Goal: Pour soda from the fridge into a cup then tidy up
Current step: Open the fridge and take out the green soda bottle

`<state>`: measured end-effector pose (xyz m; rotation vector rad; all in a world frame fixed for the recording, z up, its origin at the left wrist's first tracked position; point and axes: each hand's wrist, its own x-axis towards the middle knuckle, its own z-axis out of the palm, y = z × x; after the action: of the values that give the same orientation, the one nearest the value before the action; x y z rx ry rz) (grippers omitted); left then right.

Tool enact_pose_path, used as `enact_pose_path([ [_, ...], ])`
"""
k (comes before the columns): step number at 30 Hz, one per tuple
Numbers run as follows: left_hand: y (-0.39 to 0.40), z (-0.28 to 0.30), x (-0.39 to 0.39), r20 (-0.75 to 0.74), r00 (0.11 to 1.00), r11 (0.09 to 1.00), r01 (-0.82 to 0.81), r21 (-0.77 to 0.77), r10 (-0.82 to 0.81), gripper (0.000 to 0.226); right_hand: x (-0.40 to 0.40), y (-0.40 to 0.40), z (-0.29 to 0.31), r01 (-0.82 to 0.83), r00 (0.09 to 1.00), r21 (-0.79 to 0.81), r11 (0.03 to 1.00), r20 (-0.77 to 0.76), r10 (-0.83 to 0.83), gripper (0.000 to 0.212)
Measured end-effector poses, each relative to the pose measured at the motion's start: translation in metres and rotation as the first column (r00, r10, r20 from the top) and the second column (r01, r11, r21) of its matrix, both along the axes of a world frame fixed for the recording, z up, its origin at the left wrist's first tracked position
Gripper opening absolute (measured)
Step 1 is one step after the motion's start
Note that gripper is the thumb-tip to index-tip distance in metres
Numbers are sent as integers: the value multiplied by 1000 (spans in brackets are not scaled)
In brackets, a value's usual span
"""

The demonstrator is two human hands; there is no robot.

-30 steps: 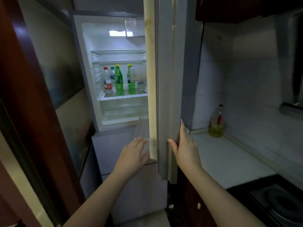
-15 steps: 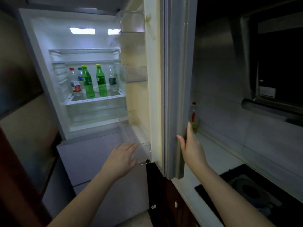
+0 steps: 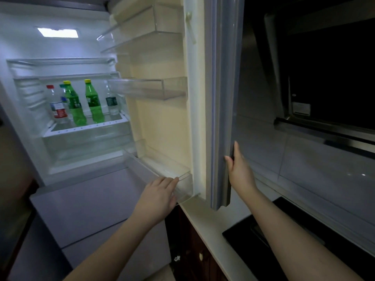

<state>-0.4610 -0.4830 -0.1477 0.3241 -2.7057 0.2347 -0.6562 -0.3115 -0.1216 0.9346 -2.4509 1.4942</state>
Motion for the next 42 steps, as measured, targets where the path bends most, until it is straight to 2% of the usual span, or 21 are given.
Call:
enact_pose_path([
  [6,2,-2,-14,5,1000,1000,-6,18,6,54,-17,1,-2,13,1000,16,1000,0,-13,58],
  [12,6,-7,-18,10,1000,999,-4,32,4,62,12,10,1,191,958,-132,973,-191,-214,50],
  [14,8,-9,-19,30,1000,997,-2,78,-1,65,25,12,7,187,936,-196,962,-262,-236,39],
  [16,7,-9,-20,22,1000,995,19,103,-22,65,35,10,13,115,928,-213,970,-324,-181,28],
  [21,-1,3,-17,2,1000,993,-20,113,20,61,55,-17,21,-66,895,-86,994,-446,21,34],
  [26,-16,20,-2,7,989,983,-151,108,151,61,65,-61,19,-112,850,153,982,-497,175,46],
  [29,-28,31,12,24,969,966,-248,67,247,62,66,-86,21,-167,827,225,960,-498,261,44],
  [37,-68,55,44,66,900,899,-435,52,431,59,62,-156,23,-155,730,347,925,-591,344,32],
  [42,-97,62,58,79,862,863,-504,39,500,59,68,-200,31,-164,707,466,869,-559,433,38],
])
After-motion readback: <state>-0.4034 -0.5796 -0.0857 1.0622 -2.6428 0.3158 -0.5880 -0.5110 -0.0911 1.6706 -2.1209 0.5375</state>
